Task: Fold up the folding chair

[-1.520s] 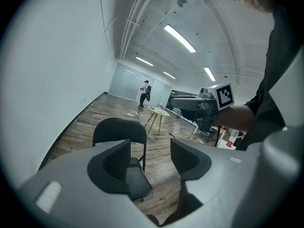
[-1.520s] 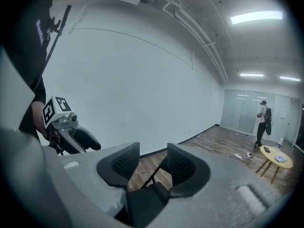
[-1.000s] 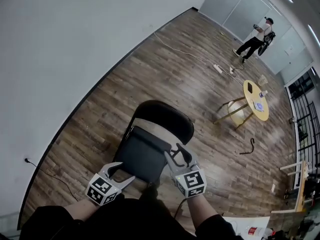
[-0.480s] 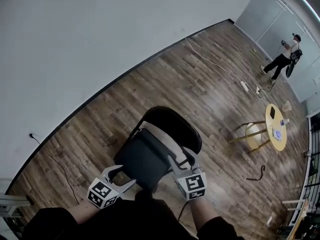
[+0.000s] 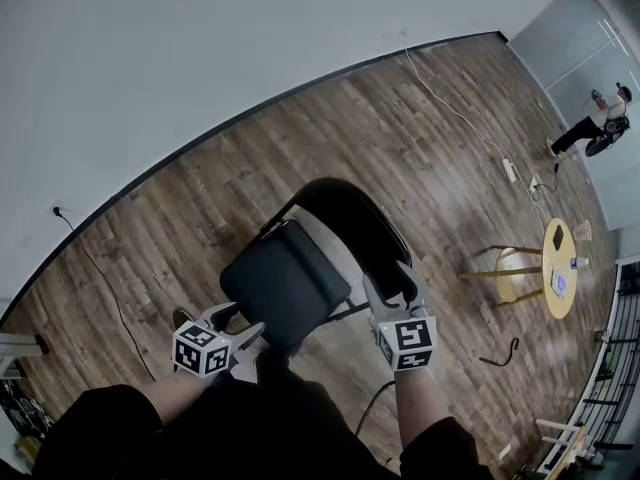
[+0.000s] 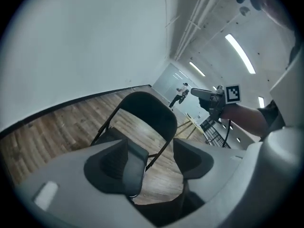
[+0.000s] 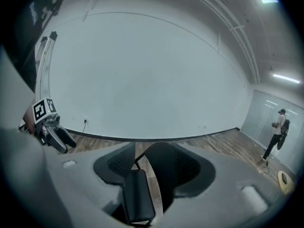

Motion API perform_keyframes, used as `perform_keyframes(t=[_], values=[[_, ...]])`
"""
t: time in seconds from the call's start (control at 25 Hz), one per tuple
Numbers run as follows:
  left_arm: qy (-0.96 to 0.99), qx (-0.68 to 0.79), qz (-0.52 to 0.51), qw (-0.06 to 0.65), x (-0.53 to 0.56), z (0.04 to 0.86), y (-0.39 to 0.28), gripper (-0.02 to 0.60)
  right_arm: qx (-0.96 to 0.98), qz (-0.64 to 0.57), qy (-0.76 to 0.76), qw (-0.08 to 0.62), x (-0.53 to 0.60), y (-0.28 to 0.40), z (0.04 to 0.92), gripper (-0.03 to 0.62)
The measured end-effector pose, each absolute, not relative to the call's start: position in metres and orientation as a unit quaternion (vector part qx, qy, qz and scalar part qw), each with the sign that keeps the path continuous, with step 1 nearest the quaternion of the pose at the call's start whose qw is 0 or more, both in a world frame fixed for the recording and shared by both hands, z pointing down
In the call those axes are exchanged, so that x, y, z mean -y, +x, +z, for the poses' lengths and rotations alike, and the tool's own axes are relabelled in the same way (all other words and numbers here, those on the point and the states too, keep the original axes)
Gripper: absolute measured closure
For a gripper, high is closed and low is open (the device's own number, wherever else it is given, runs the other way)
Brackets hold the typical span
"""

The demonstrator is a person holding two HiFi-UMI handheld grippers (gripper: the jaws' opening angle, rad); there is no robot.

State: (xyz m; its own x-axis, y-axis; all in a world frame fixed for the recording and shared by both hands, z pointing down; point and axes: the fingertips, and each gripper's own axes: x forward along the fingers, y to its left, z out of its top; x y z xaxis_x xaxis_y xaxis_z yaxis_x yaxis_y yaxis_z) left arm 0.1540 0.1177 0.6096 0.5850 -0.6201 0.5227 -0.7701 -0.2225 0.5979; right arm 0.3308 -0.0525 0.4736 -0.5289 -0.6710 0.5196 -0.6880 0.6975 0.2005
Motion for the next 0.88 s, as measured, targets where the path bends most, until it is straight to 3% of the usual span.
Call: perform_keyframes(t=[0.88], values=[[0.614,0.514,0.042,0.597,-0.132,0.779,0.124,0.242,0.822,0.001,0.355,0.446,0.120,0.357,0.552,0.292]])
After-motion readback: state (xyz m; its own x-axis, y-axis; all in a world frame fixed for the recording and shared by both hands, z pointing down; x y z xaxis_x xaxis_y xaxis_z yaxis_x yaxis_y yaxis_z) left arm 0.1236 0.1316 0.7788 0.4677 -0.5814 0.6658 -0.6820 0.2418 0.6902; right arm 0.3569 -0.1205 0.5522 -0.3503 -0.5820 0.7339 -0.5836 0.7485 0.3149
